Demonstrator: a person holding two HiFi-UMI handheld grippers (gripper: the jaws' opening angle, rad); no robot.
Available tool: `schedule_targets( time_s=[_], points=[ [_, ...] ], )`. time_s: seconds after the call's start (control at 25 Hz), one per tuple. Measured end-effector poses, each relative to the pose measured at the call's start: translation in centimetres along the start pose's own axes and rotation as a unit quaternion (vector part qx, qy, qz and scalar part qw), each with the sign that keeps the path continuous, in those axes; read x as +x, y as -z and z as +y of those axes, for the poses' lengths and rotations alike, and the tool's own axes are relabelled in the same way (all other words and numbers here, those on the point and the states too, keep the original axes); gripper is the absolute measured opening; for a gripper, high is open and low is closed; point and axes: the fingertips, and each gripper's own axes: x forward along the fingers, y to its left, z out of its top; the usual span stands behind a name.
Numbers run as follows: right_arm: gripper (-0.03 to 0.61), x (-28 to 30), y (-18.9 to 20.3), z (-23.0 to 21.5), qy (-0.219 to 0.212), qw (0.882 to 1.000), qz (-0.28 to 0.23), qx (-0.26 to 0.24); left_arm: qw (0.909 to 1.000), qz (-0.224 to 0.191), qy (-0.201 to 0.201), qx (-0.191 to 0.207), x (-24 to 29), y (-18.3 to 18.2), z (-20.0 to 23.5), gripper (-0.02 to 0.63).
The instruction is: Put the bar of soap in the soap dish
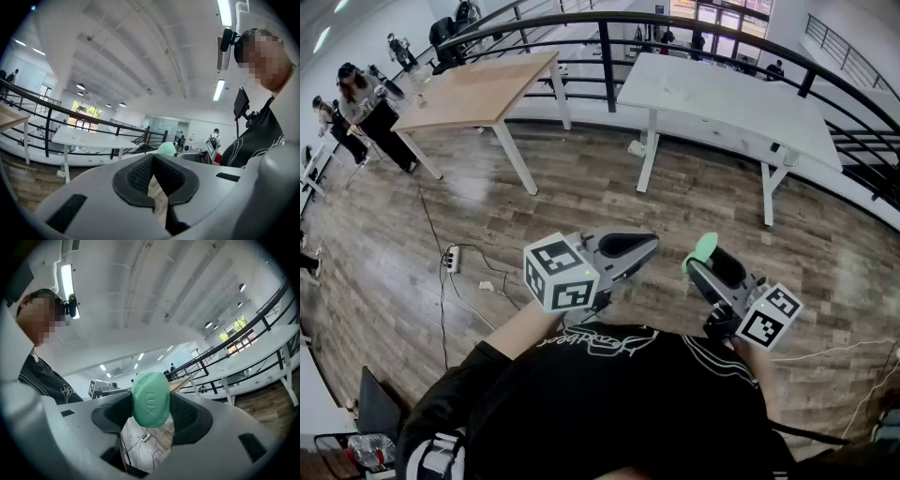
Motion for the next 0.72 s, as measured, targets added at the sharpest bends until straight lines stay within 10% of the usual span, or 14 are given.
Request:
schedule_targets(
  time_s=[0.72],
  points=[
    [0.209,0.0,1.0,-1.0,0.000,1.000,0.002,0.018,0.9997,0.005,-0.015,-0.019,0.1,1.8,0.6,0.008]
  ],
)
